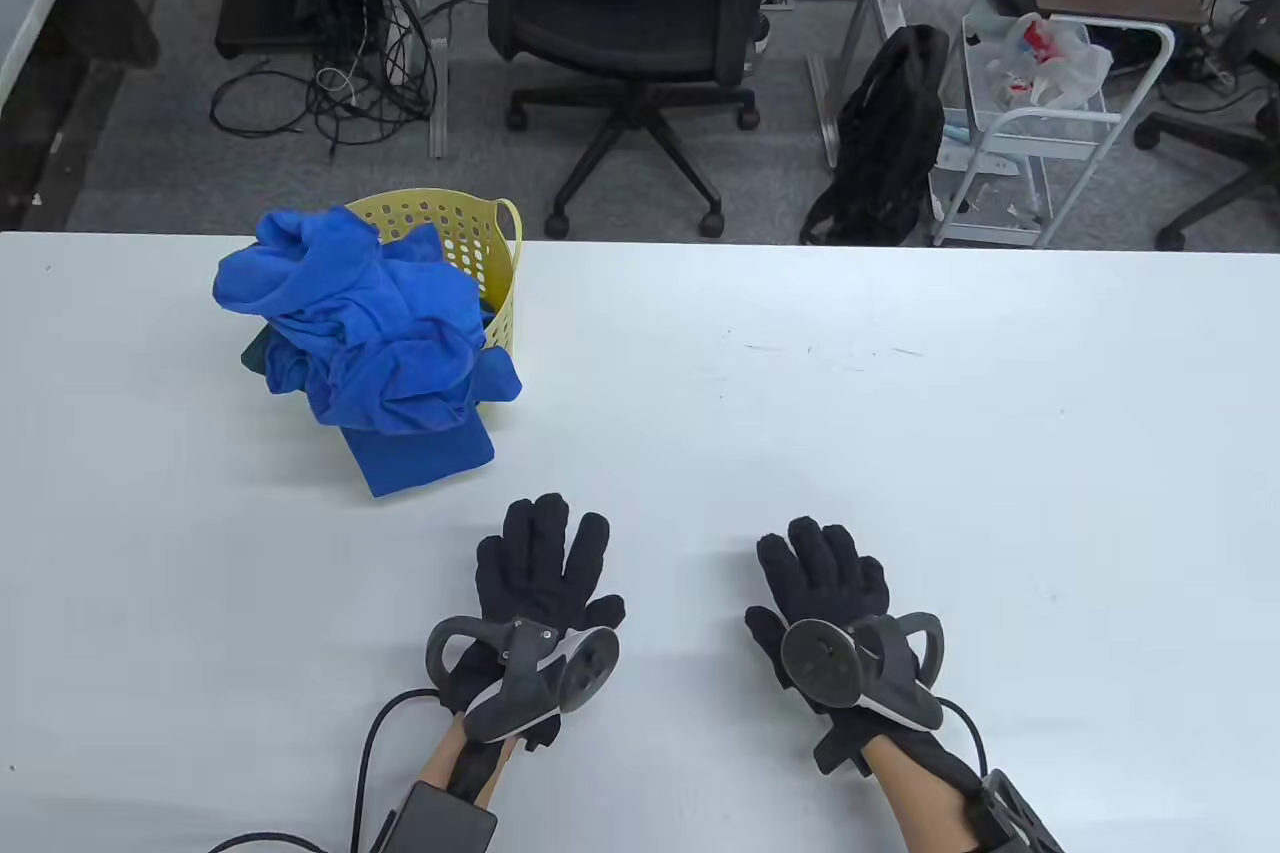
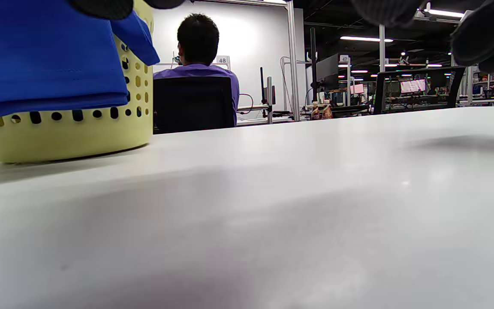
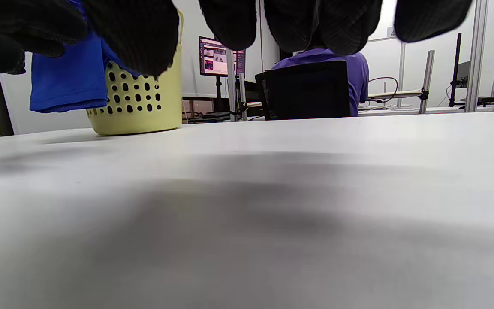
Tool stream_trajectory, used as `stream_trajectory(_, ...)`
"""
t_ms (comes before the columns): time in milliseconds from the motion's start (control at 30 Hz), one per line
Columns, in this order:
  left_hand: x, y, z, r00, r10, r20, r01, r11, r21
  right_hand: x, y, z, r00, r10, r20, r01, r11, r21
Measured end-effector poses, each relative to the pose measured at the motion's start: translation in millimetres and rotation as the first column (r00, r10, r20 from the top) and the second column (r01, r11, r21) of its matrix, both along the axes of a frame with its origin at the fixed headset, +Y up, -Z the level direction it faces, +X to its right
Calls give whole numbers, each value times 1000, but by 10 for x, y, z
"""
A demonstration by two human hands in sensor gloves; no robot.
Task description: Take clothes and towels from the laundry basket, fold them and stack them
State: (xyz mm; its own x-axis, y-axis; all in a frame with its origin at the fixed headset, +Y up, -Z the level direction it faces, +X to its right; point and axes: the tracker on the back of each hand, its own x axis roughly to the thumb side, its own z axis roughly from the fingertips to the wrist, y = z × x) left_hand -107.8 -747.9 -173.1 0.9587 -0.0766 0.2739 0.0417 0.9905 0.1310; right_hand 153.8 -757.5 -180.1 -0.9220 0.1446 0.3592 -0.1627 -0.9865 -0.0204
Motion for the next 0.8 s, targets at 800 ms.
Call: stream_trajectory(800,-26,-51,19,1000,-18,-9,17,997,-76,35,-6,-15,1000,-20,15,20,999,-39)
